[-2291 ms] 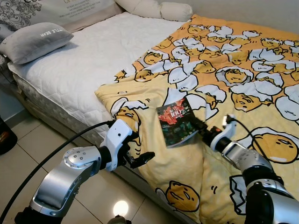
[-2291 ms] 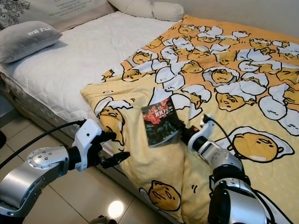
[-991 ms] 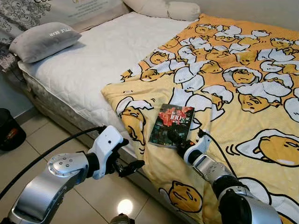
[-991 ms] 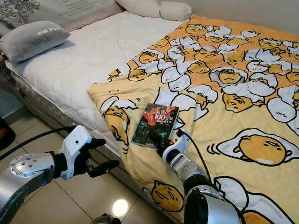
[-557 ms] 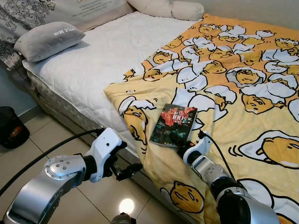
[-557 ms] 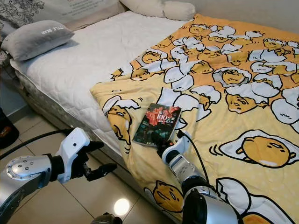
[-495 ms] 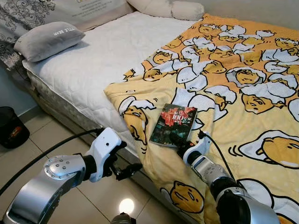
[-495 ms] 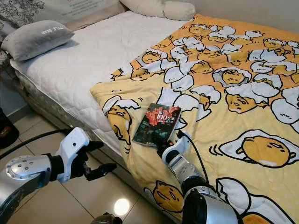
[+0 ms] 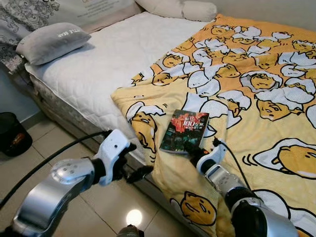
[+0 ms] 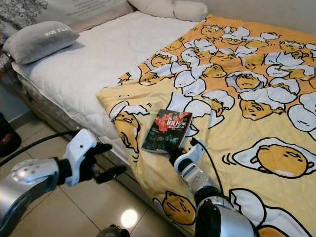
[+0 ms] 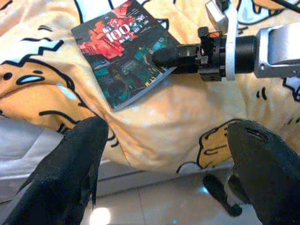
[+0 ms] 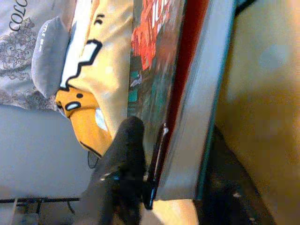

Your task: Clean up the room

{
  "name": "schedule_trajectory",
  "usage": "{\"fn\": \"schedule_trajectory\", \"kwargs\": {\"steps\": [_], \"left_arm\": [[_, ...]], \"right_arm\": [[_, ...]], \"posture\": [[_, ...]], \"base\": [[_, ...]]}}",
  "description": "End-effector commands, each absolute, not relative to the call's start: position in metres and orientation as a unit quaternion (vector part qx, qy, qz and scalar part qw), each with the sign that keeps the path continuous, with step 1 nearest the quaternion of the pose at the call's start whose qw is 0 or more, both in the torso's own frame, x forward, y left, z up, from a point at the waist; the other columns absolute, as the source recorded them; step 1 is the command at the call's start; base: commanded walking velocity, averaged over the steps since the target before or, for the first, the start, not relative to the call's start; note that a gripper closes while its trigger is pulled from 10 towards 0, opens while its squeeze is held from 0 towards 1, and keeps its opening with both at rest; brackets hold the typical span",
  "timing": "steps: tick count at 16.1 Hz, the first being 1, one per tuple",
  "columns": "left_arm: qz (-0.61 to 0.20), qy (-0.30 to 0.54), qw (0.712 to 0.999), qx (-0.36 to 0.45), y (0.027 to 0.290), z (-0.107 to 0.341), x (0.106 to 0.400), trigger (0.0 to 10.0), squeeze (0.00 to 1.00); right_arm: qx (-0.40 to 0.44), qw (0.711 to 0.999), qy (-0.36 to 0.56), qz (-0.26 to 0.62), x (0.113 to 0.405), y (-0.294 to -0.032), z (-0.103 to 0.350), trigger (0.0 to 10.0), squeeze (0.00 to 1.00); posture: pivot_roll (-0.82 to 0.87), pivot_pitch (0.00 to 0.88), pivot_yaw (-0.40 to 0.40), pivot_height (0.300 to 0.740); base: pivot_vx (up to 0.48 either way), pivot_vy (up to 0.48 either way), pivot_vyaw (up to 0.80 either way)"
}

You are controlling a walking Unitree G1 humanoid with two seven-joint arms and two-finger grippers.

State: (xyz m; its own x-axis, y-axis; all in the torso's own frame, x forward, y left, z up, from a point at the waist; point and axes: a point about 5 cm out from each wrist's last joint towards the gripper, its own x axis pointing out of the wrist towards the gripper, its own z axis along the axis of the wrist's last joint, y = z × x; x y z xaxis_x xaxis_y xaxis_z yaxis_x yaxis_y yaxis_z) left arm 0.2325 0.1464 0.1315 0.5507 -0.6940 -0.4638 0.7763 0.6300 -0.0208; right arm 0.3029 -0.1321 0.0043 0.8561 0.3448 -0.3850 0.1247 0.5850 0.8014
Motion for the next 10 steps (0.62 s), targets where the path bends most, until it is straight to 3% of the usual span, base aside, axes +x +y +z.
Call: {"fn": "schedule_trajectory", "kwargs": {"steps": [1, 8, 10], "left_arm": [[-0.416, 0.214, 0.878, 0.099, 0.146, 0.131, 0.236, 10.0, 1.00], [-0.341, 0.164, 0.923, 0.066, 0.144, 0.130, 0.273, 10.0, 1.00], [-0.300, 0.131, 0.945, 0.008, 0.148, 0.139, 0.288, 10.0, 1.00]], "right_arm": [[0.450, 0.856, 0.242, 0.073, 0.312, -0.133, 0.014, 0.0, 0.00], [0.409, 0.877, 0.214, 0.136, 0.320, -0.146, 0.032, 0.0, 0.00], [0.400, 0.882, 0.187, 0.163, 0.321, -0.153, 0.043, 0.0, 0.00]], "posture": [[0.17, 0.000, 0.071, 0.740], [0.07, 0.000, 0.046, 0.740], [0.06, 0.000, 0.048, 0.740]], "base": [[0.000, 0.000, 0.00], [0.000, 0.000, 0.00], [0.000, 0.000, 0.00]]}}
